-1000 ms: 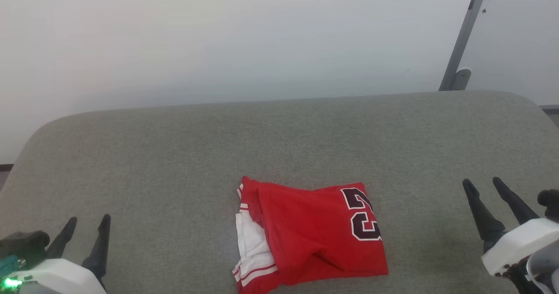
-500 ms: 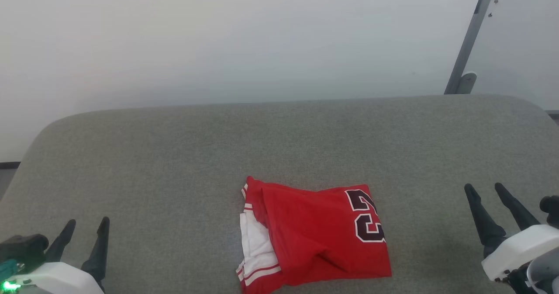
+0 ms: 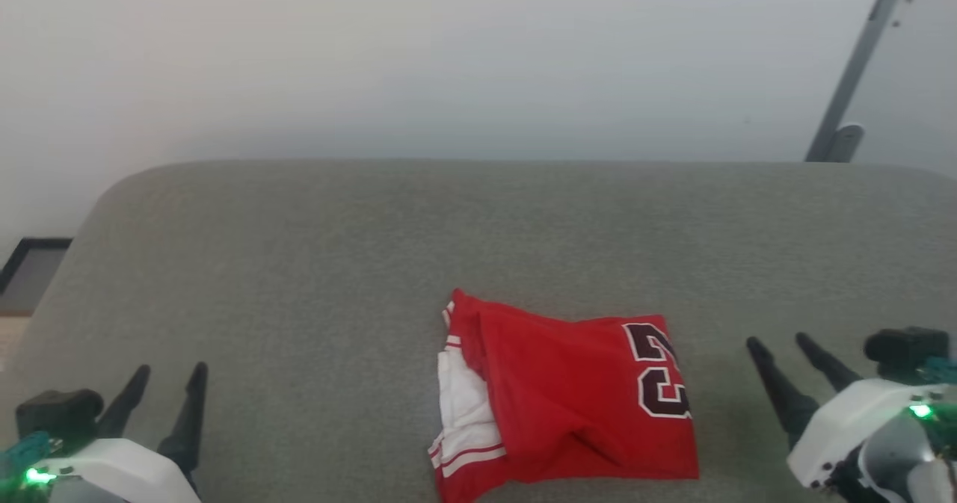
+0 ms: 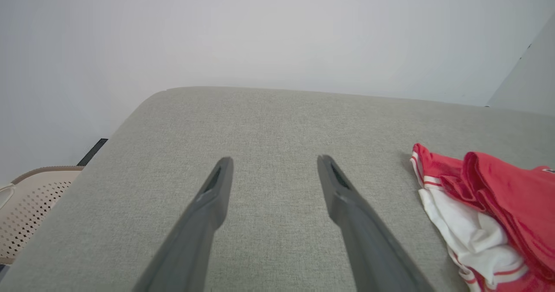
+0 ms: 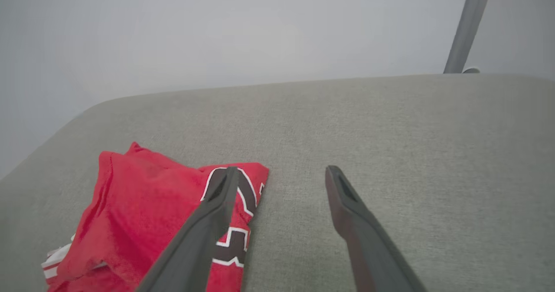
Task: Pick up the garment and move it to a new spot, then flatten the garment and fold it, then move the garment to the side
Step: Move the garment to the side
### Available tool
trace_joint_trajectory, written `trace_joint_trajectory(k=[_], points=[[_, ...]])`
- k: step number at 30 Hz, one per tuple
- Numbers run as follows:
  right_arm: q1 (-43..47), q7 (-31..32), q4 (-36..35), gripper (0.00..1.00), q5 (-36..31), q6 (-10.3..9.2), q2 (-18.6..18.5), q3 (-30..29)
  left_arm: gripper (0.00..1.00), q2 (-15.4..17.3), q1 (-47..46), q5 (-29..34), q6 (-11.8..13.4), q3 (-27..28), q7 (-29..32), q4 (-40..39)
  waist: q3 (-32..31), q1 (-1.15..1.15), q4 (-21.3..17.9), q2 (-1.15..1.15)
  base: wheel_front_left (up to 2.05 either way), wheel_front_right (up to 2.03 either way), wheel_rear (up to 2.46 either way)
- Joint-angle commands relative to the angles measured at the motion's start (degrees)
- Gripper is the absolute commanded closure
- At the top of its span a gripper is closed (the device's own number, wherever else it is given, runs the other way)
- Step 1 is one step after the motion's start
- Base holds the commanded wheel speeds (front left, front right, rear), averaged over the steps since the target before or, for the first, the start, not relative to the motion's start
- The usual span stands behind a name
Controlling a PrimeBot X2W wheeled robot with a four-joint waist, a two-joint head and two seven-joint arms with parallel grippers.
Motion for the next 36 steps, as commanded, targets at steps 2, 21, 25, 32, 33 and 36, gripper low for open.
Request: trace_joint_trajectory(k=[2,21,25,32,33,36], points=[[-1.2,2.2,1.3,0.00,1.0,-0.03,0.5,1.2,0.00,-0.4,-1.3,0.4,-0.2,-0.6,0.6,-0.3,1.0,0.00,1.9,0.00,0.00,0.00,0.00],[-9.3,21.3,12.7,0.00,0.5,-0.03,1.0,4.4,0.00,-3.6,-7.0,2.4,-1.5,-3.6,2.2,0.9,6.5,0.00,8.7,0.00,0.00,0.00,0.00],[-10.8,24.6,15.2,0.00,0.0,-0.03,1.7,5.2,0.00,-4.1,-7.9,2.6,-1.9,-4.0,2.2,1.7,7.3,0.00,9.2,0.00,0.00,0.00,0.00],[-12.8,28.2,17.9,1.00,-1.2,-0.08,2.1,5.6,0.00,-4.8,-8.9,2.4,-2.4,-4.2,1.9,2.8,7.6,0.00,9.3,0.00,0.00,0.00,0.00],[-13.3,28.2,17.9,1.00,-1.4,-0.09,2.0,5.3,0.00,-4.8,-9.0,2.4,-2.5,-4.2,1.8,3.0,7.6,0.00,9.2,0.00,0.00,0.00,0.00],[-14.4,28.4,17.6,1.00,-2.0,-0.10,1.7,5.0,0.00,-4.9,-9.3,2.2,-2.7,-4.2,1.7,3.5,7.5,0.00,8.9,0.00,0.00,0.00,0.00]])
